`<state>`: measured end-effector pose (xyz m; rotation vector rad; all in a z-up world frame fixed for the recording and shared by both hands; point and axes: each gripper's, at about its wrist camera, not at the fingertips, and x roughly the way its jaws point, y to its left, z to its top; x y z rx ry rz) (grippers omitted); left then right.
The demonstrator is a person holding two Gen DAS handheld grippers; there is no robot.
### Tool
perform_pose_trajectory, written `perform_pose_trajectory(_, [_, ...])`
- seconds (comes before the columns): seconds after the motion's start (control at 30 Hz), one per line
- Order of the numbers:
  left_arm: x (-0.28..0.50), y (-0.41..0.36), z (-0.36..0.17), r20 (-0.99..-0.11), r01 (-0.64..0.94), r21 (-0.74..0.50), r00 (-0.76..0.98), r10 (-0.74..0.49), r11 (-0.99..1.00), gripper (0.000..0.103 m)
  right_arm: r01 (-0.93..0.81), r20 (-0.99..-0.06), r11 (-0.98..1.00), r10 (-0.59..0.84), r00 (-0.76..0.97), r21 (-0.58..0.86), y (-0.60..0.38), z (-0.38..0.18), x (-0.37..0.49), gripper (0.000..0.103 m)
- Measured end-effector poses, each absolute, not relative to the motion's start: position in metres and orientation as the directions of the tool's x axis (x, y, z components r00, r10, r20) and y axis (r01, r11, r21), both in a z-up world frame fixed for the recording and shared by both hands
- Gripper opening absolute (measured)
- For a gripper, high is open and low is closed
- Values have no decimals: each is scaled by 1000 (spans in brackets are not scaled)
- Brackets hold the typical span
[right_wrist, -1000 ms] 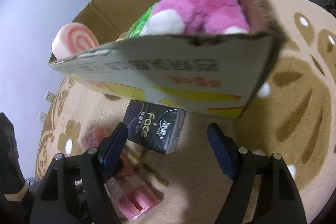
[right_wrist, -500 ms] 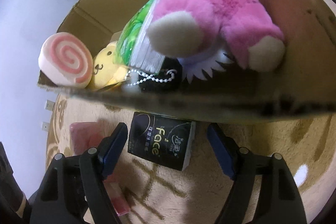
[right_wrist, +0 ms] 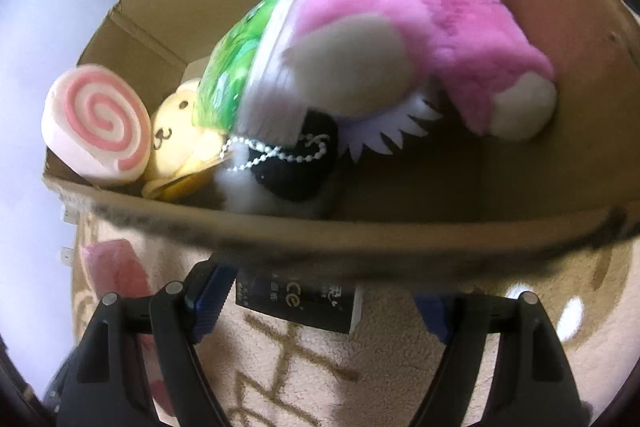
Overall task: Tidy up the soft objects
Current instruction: 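Lift and carry the pink roll and black pack over the box with both grippers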
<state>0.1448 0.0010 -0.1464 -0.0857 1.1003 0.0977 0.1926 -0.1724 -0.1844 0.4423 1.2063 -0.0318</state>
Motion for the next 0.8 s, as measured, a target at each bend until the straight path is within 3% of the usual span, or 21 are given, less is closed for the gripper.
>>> perform_pose_trajectory(0.13, [146, 5, -145, -892, -124, -41, 451, 19, 991, 16, 225, -923, 947, 139, 358, 230, -156, -185, 195, 81])
perform_pose_trajectory(0.3, [148, 11, -144, -894, -137, -61, 449, 7, 989, 16, 232, -923, 947, 126, 363, 221, -155, -178, 193, 56])
perform_pose_trajectory(0.57, [145, 18, -136, -884, -157, -54, 467, 26, 986, 16, 228, -895, 927, 188, 406, 298, -170, -163, 185, 35])
perform_pose_trajectory(0.8, [143, 17, -122, -862, -144, -30, 504, 48, 989, 16, 160, -876, 953, 162, 454, 258, -161, -140, 173, 26])
